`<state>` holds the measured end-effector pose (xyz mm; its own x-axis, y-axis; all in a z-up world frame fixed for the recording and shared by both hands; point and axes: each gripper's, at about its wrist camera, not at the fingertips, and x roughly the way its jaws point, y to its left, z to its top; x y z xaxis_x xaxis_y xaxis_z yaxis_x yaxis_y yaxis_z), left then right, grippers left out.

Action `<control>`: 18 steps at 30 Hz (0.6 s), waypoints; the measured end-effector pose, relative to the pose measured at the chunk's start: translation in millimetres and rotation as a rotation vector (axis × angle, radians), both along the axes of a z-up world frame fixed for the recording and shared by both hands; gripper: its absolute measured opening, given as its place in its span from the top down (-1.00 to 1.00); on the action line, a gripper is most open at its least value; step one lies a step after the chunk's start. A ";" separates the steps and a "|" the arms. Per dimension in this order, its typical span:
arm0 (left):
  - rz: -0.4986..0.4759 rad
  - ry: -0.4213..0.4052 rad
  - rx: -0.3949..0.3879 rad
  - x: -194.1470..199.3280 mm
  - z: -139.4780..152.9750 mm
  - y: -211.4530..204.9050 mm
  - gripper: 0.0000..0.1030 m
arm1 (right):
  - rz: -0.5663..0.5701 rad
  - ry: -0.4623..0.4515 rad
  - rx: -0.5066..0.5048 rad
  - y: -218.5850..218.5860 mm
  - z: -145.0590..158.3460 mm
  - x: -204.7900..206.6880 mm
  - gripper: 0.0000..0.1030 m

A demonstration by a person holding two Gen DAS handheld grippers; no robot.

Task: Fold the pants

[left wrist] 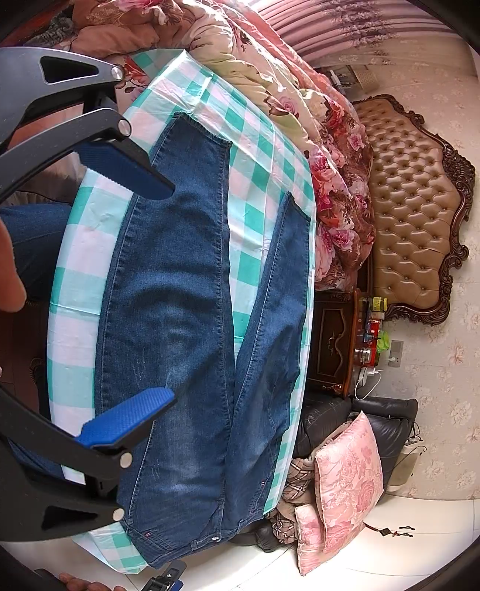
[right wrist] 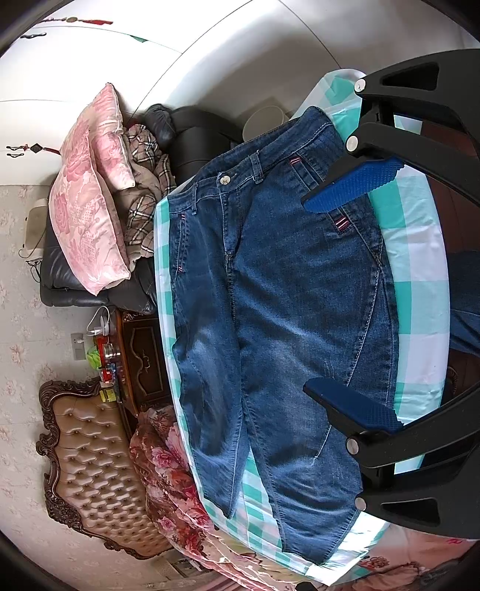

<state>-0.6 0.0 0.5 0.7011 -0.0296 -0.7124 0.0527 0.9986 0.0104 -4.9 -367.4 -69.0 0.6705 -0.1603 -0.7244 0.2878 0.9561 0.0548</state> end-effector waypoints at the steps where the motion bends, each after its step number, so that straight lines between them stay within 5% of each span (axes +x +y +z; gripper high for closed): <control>1: 0.000 0.000 0.000 -0.1 0.1 -0.5 -0.97 | 0.001 -0.002 0.000 0.1 -0.3 -0.1 -0.71; 18: 0.000 0.000 -0.001 0.6 0.6 0.1 -0.97 | 0.000 0.000 -0.002 1.0 -0.6 0.3 -0.71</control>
